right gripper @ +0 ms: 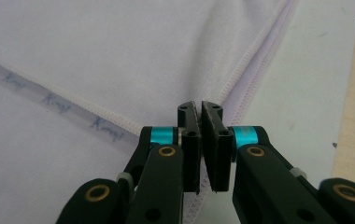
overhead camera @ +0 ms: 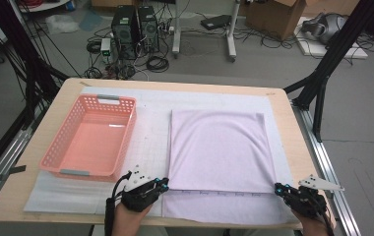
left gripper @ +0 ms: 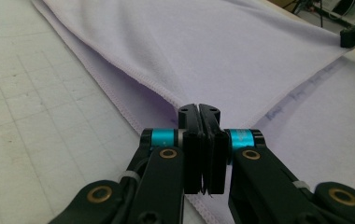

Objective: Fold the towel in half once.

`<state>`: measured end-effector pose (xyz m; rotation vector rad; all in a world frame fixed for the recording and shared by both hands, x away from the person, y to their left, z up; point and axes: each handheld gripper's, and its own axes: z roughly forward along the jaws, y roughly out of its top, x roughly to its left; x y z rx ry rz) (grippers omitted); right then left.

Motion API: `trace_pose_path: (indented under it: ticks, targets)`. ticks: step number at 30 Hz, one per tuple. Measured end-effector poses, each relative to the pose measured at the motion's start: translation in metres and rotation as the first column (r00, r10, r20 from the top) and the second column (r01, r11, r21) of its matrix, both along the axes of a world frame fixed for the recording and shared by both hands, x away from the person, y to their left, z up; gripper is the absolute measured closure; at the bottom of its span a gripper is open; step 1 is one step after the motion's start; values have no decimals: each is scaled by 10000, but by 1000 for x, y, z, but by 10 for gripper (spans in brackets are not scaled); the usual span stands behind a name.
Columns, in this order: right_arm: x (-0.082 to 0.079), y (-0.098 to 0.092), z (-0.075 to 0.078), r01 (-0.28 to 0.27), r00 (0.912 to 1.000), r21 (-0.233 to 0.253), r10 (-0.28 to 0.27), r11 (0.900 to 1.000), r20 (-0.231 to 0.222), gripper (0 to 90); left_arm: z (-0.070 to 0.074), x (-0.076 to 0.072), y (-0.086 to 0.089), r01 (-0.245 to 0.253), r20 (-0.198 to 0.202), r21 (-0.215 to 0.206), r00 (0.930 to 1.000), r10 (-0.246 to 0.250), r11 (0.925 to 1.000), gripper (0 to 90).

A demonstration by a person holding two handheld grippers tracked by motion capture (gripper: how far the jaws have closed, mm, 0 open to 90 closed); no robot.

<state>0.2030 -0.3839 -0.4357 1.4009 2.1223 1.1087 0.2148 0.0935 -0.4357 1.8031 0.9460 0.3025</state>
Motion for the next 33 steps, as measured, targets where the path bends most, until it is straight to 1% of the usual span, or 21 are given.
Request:
trace_pose_path:
  ticks: [2,4,5,7,9,10,12,16,22,25,28,33]
  targets:
    - [-3,-1,0,3,10000,97,-2,10000,-55,864,1,-3,1,39,-47,-135,10000,-40,9999,879]
    - [-6,-1,-1,-81,10000,-9,81,10000,-44,864,1,-5,2,130,-83,-238,9999,-132,9996,879]
    - [-8,0,-1,-68,9999,16,68,10000,-95,864,0,-7,2,149,-100,-293,9998,-152,9995,880]
    - [-12,0,0,-24,10000,145,24,9999,-23,863,0,-10,3,145,-175,-408,9997,-152,9991,879]
    - [-17,-1,2,-39,10000,128,39,9999,20,864,0,-14,5,145,-225,-562,9996,-158,9983,879]
    - [-19,-1,3,-69,9999,146,67,9999,86,864,0,-15,7,201,-246,-571,9995,-215,9982,879]
    - [-23,-1,4,-52,10000,198,50,9998,79,864,1,-19,8,224,-248,-736,9994,-243,9970,879]
    - [-30,-2,5,-43,10000,234,41,9997,71,863,2,-27,10,325,-266,-830,9990,-348,9960,879]
    - [-46,-4,7,-139,9999,191,138,9997,82,864,0,-40,10,525,-375,-712,9978,-552,9961,879]
    - [-51,-4,6,-224,9997,106,224,9997,47,865,-2,-45,10,571,-450,-586,9972,-598,9966,879]
    - [-55,-4,6,-279,9996,101,279,9996,-1,865,-4,-51,10,544,-425,-456,9975,-564,9975,880]
    - [-65,-3,7,-382,9993,116,382,9992,-3,866,-4,-63,13,692,-452,-483,9964,-713,9964,880]
